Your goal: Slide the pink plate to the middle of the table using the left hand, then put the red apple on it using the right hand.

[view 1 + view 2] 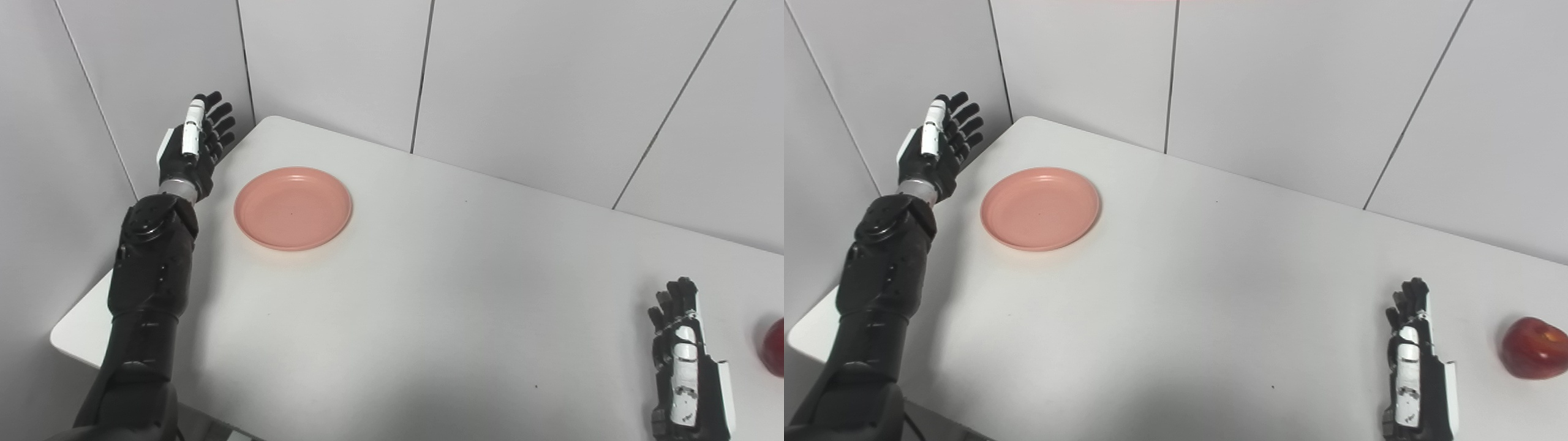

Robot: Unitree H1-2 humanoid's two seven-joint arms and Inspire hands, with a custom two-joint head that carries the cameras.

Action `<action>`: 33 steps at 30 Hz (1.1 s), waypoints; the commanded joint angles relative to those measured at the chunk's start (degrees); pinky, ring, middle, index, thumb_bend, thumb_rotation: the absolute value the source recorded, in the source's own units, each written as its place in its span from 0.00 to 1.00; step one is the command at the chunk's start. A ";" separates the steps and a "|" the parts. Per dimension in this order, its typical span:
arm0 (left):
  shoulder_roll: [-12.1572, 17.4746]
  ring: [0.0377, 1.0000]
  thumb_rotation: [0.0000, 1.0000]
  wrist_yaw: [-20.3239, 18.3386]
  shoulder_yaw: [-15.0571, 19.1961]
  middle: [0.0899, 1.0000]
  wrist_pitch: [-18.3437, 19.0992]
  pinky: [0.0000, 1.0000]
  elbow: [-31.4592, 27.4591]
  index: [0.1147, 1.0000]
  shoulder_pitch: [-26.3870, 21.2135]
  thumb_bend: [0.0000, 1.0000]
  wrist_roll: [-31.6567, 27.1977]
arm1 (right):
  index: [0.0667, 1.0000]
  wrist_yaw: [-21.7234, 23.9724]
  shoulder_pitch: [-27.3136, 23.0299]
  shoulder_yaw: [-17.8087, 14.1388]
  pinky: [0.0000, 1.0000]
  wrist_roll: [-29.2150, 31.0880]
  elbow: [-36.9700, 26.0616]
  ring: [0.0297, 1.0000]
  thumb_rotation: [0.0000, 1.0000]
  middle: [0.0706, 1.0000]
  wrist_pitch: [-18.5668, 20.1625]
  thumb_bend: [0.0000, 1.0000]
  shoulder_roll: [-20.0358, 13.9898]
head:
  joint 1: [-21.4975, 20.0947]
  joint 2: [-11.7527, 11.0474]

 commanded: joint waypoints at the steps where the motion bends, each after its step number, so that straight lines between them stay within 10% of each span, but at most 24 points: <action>1: 1.75 0.91 1.00 -0.59 0.42 0.89 -2.82 0.94 -0.60 0.86 -2.73 0.34 -0.70 | 1.00 -0.20 3.25 -0.50 1.00 -0.23 2.71 1.00 1.00 1.00 0.97 0.16 -0.29 | 0.07 0.08; 33: 2.84 0.83 1.00 -4.57 -0.91 0.82 -6.84 0.84 14.42 0.80 -4.61 0.35 -3.74 | 1.00 0.02 3.30 -0.50 1.00 -0.20 2.65 1.00 1.00 1.00 0.48 0.17 -0.41 | -0.31 0.44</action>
